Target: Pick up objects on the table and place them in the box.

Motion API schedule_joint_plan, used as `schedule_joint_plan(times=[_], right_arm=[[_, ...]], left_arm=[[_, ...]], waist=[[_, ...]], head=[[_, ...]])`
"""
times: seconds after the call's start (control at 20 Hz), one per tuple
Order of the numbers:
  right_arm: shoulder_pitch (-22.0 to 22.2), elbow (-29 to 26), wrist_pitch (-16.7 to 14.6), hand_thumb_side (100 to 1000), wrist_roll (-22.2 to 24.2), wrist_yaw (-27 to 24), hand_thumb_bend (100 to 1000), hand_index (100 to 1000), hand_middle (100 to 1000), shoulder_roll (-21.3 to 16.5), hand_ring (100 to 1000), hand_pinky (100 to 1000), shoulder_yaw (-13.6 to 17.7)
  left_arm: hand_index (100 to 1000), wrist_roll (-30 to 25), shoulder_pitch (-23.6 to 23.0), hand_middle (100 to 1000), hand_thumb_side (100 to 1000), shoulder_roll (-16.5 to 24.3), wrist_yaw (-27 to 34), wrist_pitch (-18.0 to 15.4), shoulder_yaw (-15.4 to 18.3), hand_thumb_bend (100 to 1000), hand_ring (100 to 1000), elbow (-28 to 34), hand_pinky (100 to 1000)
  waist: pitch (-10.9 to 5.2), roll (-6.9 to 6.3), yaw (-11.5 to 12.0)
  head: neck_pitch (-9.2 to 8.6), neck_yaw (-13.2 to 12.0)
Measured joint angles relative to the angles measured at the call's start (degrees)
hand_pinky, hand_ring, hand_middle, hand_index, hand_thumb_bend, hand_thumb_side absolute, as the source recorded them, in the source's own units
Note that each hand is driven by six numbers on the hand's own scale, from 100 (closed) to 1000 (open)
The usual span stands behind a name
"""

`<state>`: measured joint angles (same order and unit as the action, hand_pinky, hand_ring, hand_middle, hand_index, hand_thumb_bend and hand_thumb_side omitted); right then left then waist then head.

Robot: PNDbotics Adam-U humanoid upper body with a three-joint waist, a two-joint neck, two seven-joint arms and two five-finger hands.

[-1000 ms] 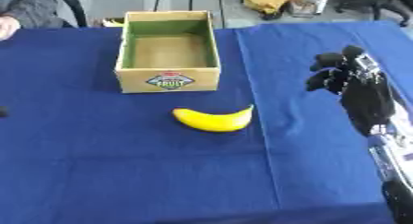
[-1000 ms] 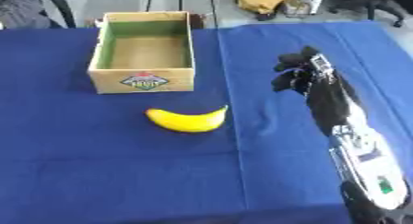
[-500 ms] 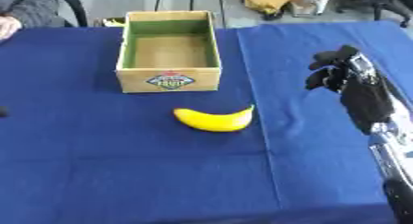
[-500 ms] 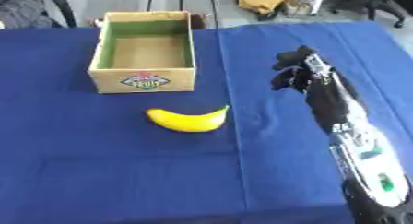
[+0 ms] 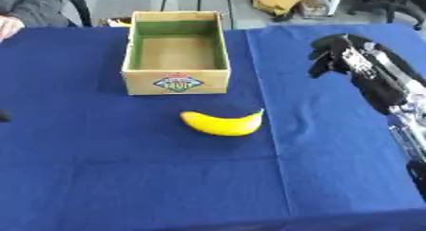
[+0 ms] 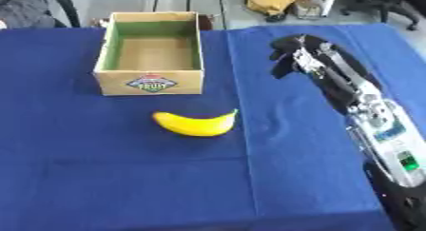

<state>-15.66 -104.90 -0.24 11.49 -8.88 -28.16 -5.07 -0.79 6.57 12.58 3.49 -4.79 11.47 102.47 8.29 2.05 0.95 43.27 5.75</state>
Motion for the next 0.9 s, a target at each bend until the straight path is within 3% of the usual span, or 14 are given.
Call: schedule_joint_plan(times=[0.4, 0.6, 0.9], right_arm=[[-10.5, 4.6, -2.0, 554, 5.9, 5.8, 100, 784, 658, -6.8, 621, 627, -8.2], [-14.8, 8.9, -4.3, 551, 9.7, 9.7, 100, 788, 666, -6.9, 630, 631, -11.0], [-17.5, 12.7, -7.9, 495, 15.3, 15.2, 100, 801, 680, -5.2, 646, 638, -12.2]], left_arm=[[640, -0.9, -0.2, 547, 1000, 0.0, 0.0, -0.1, -0.4, 183, 478, -0.3, 523], [640, -1.0, -0.3, 547, 1000, 0.0, 0.0, -0.1, -0.4, 181, 478, -0.3, 523], [640, -1.1, -0.5, 548, 1000, 0.0, 0.0, -0.2, -0.7, 181, 478, -0.3, 523]], waist=[[-0.53, -0.15, 1.0], [-0.53, -0.16, 1.0], [-0.57, -0.25, 1.1]], head=[[0.08, 0.8], [0.09, 0.9], [0.52, 1.0]])
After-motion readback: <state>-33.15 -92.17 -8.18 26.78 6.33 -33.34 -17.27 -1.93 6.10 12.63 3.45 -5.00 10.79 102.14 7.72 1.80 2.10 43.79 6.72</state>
